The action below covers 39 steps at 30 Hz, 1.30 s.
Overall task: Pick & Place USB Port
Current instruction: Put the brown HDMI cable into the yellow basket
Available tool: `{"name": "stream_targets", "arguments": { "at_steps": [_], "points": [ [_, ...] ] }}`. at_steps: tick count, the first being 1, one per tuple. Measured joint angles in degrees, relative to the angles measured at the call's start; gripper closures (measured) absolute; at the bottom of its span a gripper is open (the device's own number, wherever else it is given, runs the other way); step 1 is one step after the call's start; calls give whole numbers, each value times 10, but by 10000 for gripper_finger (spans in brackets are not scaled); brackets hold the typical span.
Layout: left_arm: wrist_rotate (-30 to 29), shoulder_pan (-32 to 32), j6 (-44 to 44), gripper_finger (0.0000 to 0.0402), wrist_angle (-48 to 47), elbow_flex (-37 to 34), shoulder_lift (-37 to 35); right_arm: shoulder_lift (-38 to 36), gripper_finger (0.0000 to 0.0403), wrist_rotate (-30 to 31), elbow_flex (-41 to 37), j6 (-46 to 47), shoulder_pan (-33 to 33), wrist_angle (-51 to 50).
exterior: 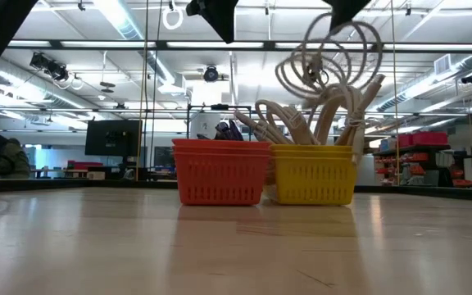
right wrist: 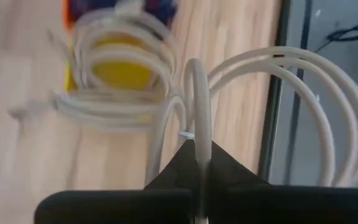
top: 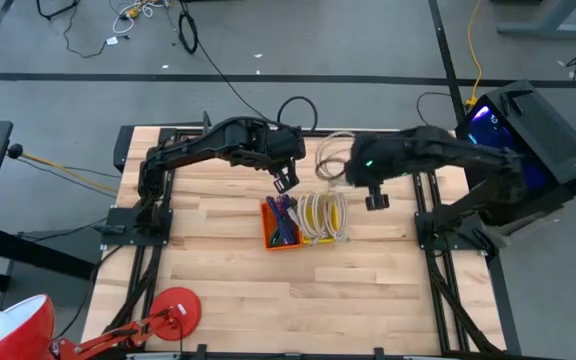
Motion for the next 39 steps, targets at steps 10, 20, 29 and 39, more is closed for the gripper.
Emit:
{"name": "stream_targets", "arguments": {
  "at_steps": [10, 20, 29, 39],
  "points": [
    [-2, 5, 0, 367, 0, 0, 0, 27, 399, 154, 1, -41, 25, -56],
    [-11, 18, 1, 367, 0, 0, 0, -4, 399, 68, 2, -71, 59, -25],
    [-11, 37, 2, 367, 0, 0, 0, -4, 399, 4, 2, -120, 99, -80],
    [-11, 45, 0, 367, 8, 0, 0, 10, 399, 15, 2, -186, 127, -99]
  ]
}}
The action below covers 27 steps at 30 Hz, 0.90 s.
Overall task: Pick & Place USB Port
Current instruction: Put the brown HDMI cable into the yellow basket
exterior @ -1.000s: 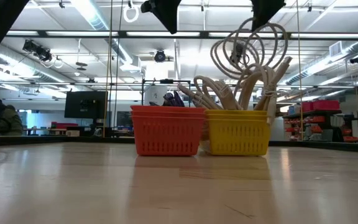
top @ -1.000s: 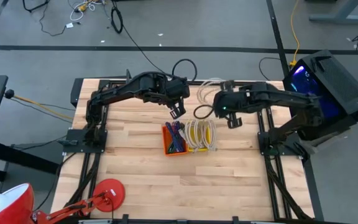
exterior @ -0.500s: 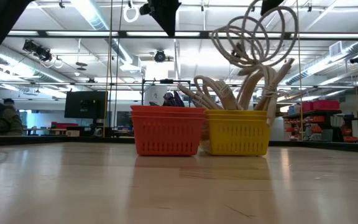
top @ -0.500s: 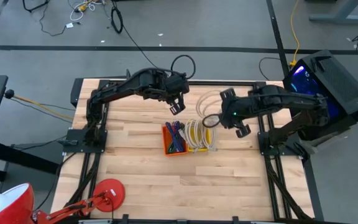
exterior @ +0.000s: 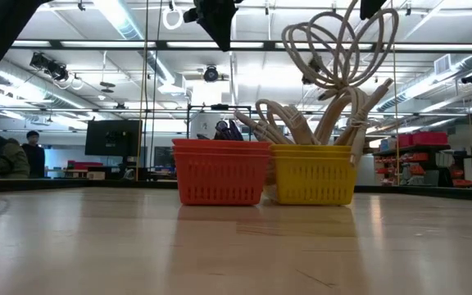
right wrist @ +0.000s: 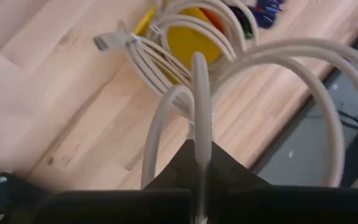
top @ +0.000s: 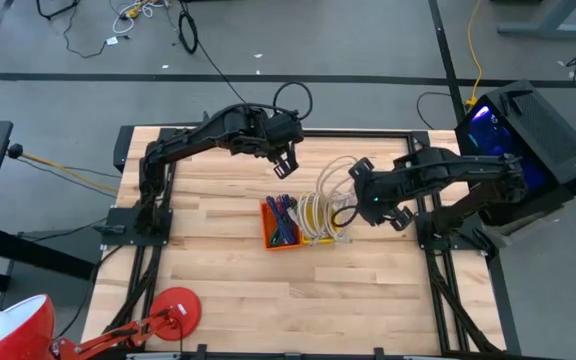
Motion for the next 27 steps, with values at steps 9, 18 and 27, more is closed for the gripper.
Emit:
{"name": "stream_targets", "arguments": {
  "at_steps": [9, 18, 27],
  "points": [
    [-2, 0, -4, 367, 14, 0, 0, 26, 399, 4, 0, -26, 25, 12],
    [-2, 0, 0, 367, 35, 0, 0, 55, 399, 25, 0, -35, 36, 39],
    [-1, 0, 1, 367, 35, 0, 0, 82, 399, -37, 0, -19, 33, 77]
  ]
}}
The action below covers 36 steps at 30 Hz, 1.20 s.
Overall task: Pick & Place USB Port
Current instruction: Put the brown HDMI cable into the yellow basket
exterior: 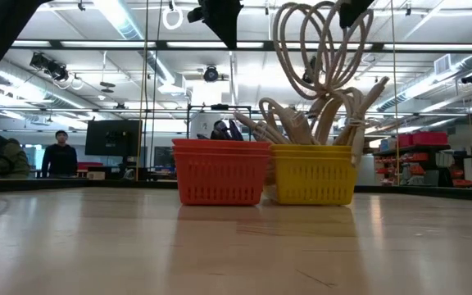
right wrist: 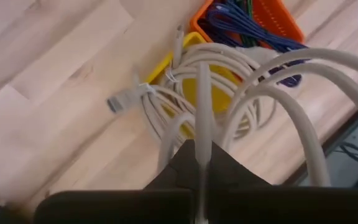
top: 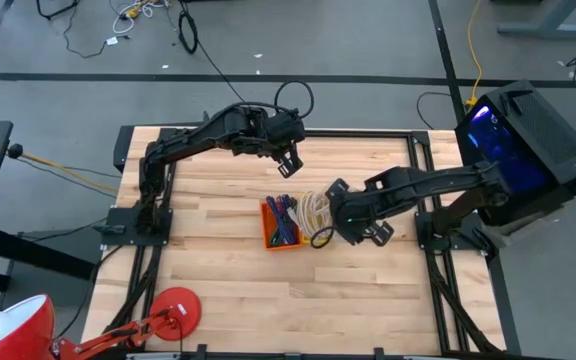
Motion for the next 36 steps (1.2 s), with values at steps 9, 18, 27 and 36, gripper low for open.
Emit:
{"name": "stream_targets", "arguments": {
  "at_steps": [9, 18, 27, 36],
  "points": [
    [-2, 0, 12, 367, -2, 0, 0, 28, 399, -15, 0, 12, -5, 16],
    [-2, 0, 14, 367, -6, 0, 0, 34, 399, -50, 0, 26, -9, 13],
    [-2, 0, 14, 367, -5, 0, 0, 41, 399, -60, 0, 46, -27, -32],
    [-4, 0, 15, 367, -5, 0, 0, 41, 399, -38, 0, 30, -39, 1]
  ]
}}
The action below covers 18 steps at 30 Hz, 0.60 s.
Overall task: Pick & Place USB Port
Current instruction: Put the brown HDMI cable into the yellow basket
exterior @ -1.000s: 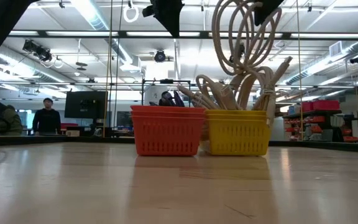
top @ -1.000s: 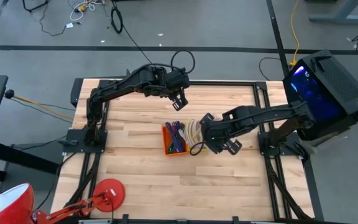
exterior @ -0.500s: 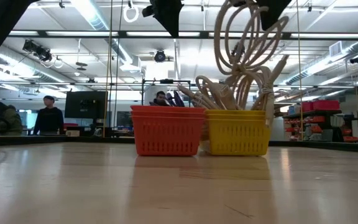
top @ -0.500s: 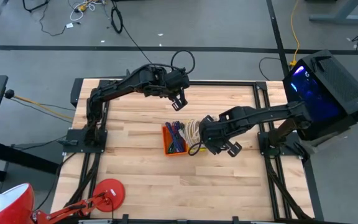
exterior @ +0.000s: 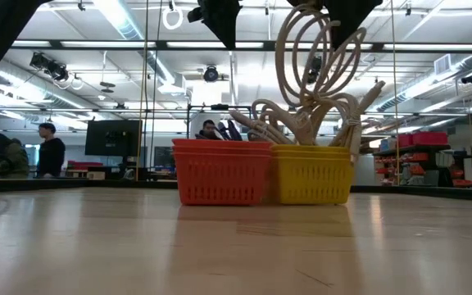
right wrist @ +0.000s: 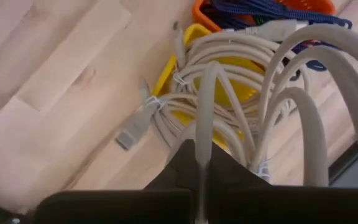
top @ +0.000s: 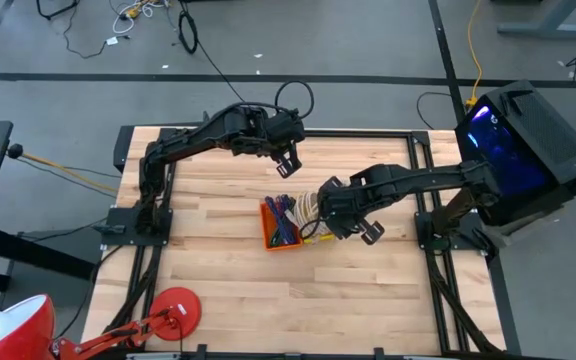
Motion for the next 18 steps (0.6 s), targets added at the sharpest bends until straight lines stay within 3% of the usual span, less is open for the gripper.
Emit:
{"name": "stream_targets", "arguments": {
  "at_steps": [4, 13, 18],
  "points": [
    [0, 2, 0, 367, 0, 0, 0, 3, 399, 49, 0, 10, -4, 9],
    [0, 6, 1, 367, 0, 0, 0, -13, 399, 73, 0, 43, -44, -4],
    [-1, 7, 1, 367, 1, 0, 0, -14, 399, 65, 54, 51, -57, -8]
  ]
}}
